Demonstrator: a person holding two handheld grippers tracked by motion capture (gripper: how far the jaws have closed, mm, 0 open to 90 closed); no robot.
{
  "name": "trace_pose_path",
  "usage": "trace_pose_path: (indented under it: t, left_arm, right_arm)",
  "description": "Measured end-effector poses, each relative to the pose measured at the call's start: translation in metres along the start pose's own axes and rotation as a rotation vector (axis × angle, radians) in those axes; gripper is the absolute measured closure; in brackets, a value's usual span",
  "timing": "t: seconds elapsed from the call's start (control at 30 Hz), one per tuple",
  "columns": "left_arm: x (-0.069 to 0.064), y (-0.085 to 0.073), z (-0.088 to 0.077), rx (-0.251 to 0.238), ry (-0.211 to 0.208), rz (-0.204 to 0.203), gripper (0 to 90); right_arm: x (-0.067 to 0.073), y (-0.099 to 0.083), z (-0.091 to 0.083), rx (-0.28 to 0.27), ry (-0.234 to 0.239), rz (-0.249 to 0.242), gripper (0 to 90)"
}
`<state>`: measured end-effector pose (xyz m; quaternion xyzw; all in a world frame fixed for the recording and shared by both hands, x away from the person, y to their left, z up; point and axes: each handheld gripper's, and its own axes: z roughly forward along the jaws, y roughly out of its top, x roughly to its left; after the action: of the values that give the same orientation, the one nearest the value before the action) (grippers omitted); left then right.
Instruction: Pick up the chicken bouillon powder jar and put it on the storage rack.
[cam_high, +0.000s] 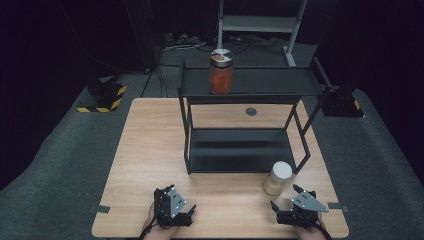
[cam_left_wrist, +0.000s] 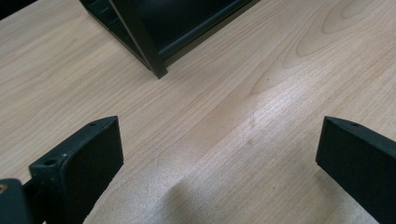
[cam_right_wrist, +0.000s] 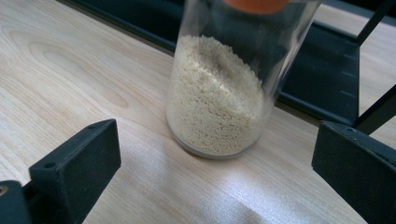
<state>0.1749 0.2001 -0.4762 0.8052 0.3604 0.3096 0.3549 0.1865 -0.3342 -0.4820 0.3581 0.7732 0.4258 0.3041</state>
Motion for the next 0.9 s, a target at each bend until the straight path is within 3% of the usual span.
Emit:
trace_pose_path:
  t: [0.23, 0.5, 0.77, 0.9]
  left_arm:
    - [0.004, -0.002, -0.001, -0.011, -0.009, -0.021, 0.9]
    - [0.001, -0.004, -0.002, -0.022, -0.005, -0.002, 0.9]
    - [0.003, -0.003, -0.001, -0.016, -0.018, 0.007, 0.9]
    - [0.002, -0.001, -0.001, -0.008, -0.016, 0.014, 0.9]
  right_arm:
    - [-0.004, -0.003, -0.002, -0.018, 0.02, 0.007, 0.2]
    - [0.003, 0.0, -0.001, 0.006, -0.012, -0.023, 0.3]
    - [0.001, -0.002, -0.013, -0.085, -0.026, 0.015, 0.0]
    - [0.004, 0.0, -0.017, -0.094, -0.03, -0.006, 0.0]
